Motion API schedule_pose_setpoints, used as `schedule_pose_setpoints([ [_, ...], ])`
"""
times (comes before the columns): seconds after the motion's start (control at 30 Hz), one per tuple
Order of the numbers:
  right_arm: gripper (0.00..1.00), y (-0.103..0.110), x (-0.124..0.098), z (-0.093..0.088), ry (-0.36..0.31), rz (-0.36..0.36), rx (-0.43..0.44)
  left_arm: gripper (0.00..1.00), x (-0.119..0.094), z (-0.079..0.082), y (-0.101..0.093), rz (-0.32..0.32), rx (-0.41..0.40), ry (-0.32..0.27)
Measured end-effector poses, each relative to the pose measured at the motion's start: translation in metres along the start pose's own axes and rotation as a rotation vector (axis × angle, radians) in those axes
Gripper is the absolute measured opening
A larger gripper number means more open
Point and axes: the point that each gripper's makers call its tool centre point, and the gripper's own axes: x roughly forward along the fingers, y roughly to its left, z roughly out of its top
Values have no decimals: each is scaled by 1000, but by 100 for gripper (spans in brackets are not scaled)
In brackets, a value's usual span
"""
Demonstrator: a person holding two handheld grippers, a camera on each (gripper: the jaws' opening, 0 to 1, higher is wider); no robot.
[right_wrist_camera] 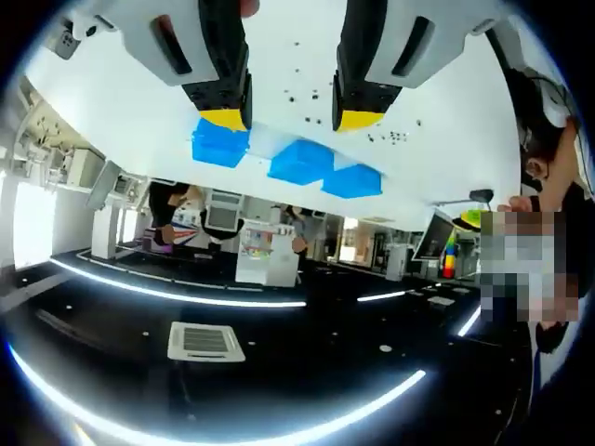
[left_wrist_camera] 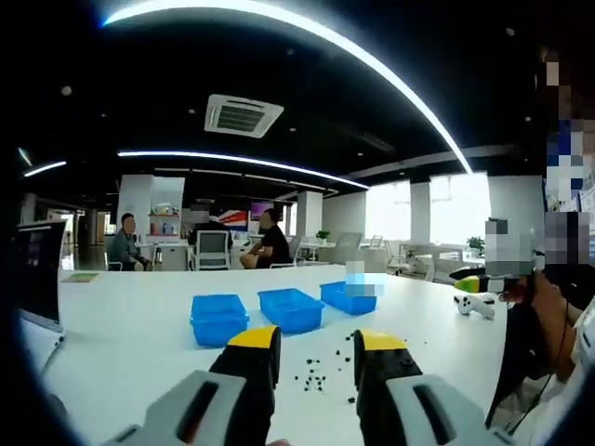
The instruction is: Pick up the resistors one by one and place each resistor into its matching bin, sorting the parts by color and model until every resistor is separated into the correct bin for its type
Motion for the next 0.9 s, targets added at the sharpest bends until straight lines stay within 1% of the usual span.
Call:
schedule_pose_setpoints([
  [0.1, 36, 0, 0, -1, 6, 0, -4, 33, 0, -3, 1, 1, 1, 9],
  [0.43, 36, 1, 0, -2, 7, 4, -7, 33, 0, -1, 0, -1, 2, 3],
  [0.53, 36, 0, 0, -2, 11, 0, -11, 33, 0, -6, -1, -10, 3, 23],
  [0.63, 36, 0, 1, -5, 17, 3, -8, 33, 1, -6, -2, -12, 0, 21],
  [0.7, 36, -2, 0, -6, 22, -1, -7, 33, 2, -10, -4, -18, 3, 31],
  [0.9, 36, -6, -1, -5, 16, -6, -4, 33, 4, -11, -9, -31, 10, 38],
])
